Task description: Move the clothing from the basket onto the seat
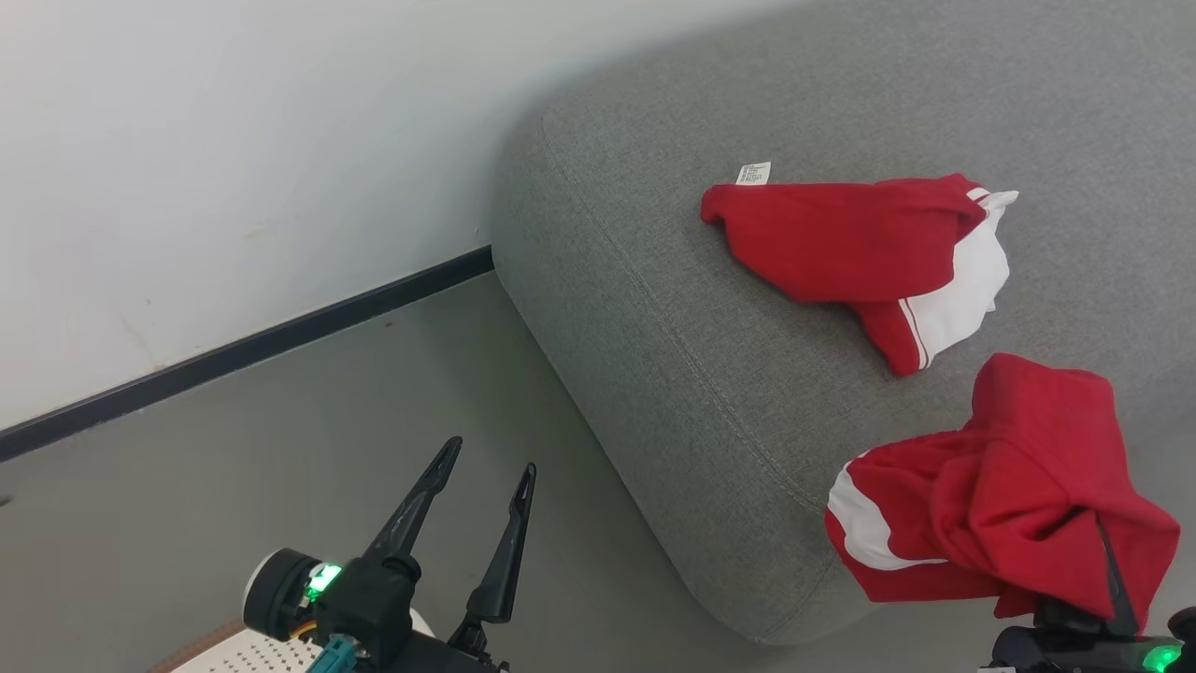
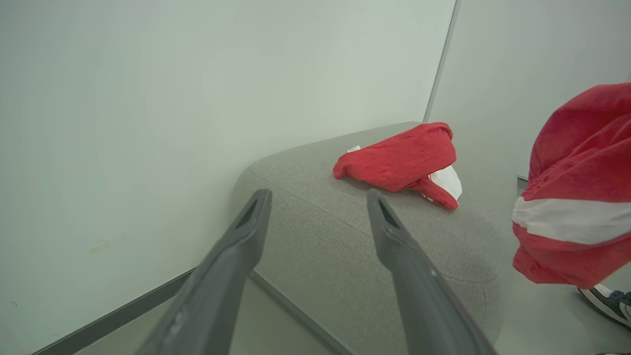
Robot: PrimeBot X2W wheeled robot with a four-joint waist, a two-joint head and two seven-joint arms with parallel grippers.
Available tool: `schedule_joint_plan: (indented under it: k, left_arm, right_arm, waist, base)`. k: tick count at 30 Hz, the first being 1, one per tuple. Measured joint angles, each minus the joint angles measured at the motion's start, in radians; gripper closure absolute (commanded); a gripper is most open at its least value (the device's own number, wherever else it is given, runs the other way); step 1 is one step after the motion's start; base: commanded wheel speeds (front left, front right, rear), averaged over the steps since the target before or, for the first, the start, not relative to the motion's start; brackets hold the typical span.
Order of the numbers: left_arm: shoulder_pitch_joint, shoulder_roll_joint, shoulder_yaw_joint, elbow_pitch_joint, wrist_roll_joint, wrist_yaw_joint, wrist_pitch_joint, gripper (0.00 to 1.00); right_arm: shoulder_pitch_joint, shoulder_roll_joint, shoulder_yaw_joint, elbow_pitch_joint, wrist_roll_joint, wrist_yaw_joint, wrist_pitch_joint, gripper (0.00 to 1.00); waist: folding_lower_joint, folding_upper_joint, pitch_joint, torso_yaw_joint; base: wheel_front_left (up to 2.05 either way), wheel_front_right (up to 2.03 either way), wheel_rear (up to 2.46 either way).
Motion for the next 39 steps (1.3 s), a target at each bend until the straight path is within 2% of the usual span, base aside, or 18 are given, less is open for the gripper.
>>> schedule_joint_plan:
  k: [5,11,19,27,30,39]
  left_arm:
    - [0.000,0.000,-0.004,0.007,0.000,-0.007,0.000,0.00]
    - [0.003,0.007,0.000,-0.006,0.000,-0.007,0.000,0.00]
    - [0.043,0.063,0.026,-0.047,0.003,-0.007,0.000,0.00]
    - [0.084,0.126,0.062,-0.095,0.011,-0.007,0.000,0.00]
    - [0.086,0.153,0.082,-0.123,0.012,-0.007,0.000,0.00]
    - [0.105,0.205,0.097,-0.166,0.038,-0.008,0.000,0.00]
  right_arm:
    - [-0.001,0.003,-0.033,-0.002,0.001,0.000,0.000,1.00]
    - [-0.046,-0.002,-0.129,0.019,0.053,0.010,0.000,1.00]
    - [-0.227,-0.054,-0.216,0.115,0.158,0.066,0.000,1.00]
    - [-0.422,-0.090,-0.239,0.236,0.213,0.109,-0.007,1.00]
    - [-0.520,-0.101,-0.246,0.303,0.231,0.121,-0.007,1.00]
    - [-0.719,-0.150,-0.312,0.425,0.271,0.121,-0.007,1.00]
  waist:
    - [0.0000,0.0000,-0.001,0.002]
    - [0.0000,0.0000,0.011,0.005]
    - [0.0000,0.0000,0.059,0.006]
    - [0.0001,0.0001,0.120,0.007]
    - [-0.0001,0.0001,0.154,0.007]
    - [0.0000,0.0001,0.231,0.008]
  base:
    - [0.00,0.00,0.00]
    - [0.00,0.00,0.00]
    - [0.00,0.00,0.00]
    - [0.00,0.00,0.00]
    - [0.00,0.00,0.00]
    - [0.00,0.00,0.00]
